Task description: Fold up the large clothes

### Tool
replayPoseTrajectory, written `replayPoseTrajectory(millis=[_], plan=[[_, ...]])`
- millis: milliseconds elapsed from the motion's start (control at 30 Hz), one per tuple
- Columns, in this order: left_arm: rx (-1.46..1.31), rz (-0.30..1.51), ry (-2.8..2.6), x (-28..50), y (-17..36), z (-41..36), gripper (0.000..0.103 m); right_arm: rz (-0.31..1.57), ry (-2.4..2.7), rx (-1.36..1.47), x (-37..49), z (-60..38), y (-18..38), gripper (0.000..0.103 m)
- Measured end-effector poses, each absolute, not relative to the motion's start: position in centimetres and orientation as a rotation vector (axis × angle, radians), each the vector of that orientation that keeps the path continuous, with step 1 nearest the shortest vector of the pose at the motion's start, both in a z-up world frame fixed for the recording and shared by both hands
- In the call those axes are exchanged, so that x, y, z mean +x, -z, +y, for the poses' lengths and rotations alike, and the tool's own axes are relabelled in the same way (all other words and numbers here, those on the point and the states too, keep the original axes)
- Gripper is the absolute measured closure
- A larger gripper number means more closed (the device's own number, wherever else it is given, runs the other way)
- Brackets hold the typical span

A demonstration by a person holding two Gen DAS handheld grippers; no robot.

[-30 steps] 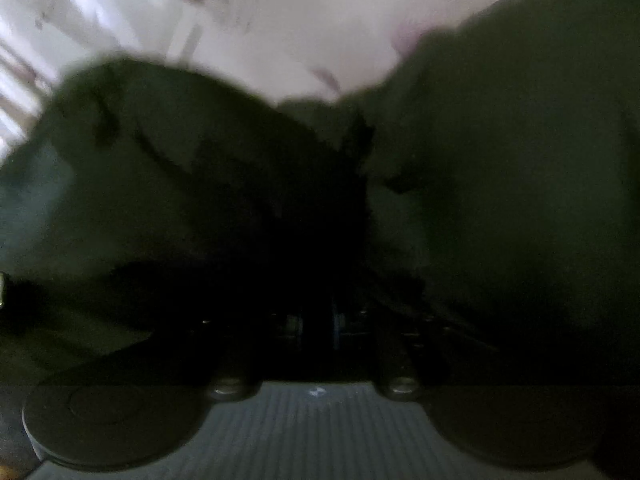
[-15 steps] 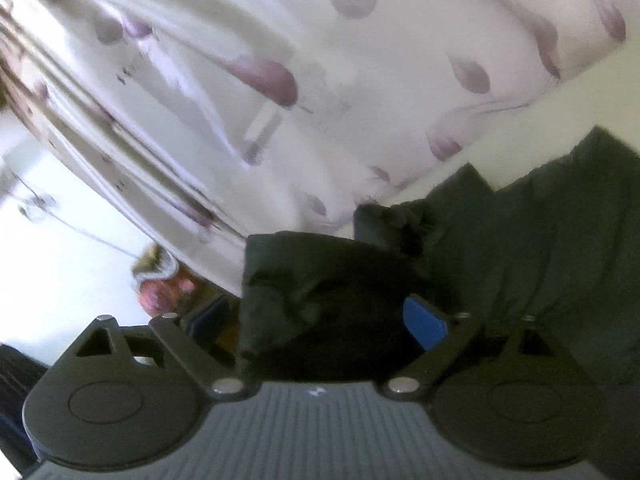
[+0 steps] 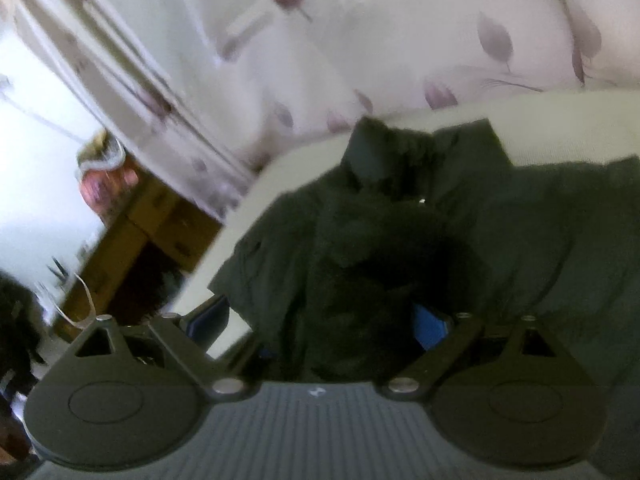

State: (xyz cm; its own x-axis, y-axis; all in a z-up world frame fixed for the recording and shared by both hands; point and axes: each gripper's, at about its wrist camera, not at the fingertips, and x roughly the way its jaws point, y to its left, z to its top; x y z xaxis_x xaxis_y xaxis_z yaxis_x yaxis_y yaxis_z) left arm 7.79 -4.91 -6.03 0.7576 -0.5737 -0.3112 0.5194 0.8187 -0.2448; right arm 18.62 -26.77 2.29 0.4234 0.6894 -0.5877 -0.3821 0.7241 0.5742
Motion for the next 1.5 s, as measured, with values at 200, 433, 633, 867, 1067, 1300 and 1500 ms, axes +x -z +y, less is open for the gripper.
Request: replayPoseTrajectory(millis=[200, 433, 633, 867, 1067, 1300, 1500], plan=[[-0.035, 0.343, 0.549, 6.7, 6.8, -6.9, 0.000, 0.948, -0.700, 0.201, 18.5, -23.4, -3.7, 0.003], [0.005, 0.330, 0.518, 6.6, 7.1, -7.8, 0.000, 0.955, -0.632, 0.050, 18.5, -19.8, -2.8, 0.001], [-0.007, 0.311, 0.514, 6.0, 7.6, -7.6, 0.000, 0.893, -0.584, -0.015, 18.5, -19.9, -2.4, 0.043], [-0.002, 0.327, 0.635, 4.3, 6.4, -6.1, 0.000, 0.817, -0.539, -0.066, 18.8, -22.1, -1.2, 0.072], [-0.198, 0.337, 0.601, 3.1, 3.8, 0.3, 0.000, 0.787, -0.536, 0.055, 19.3, -24.5, -0.7, 0.078], [-0.354, 0.555, 0.581, 8.2, 5.9, 5.5, 0.000, 0.749, -0.536, 0.237, 19.3, -26.7, 0.1, 0.080], [-0.310, 0.537, 0.619, 8.5, 7.5, 3.6, 0.000, 0.765, -0.518, 0.369, 19.8, -27.9, 1.7, 0.074]])
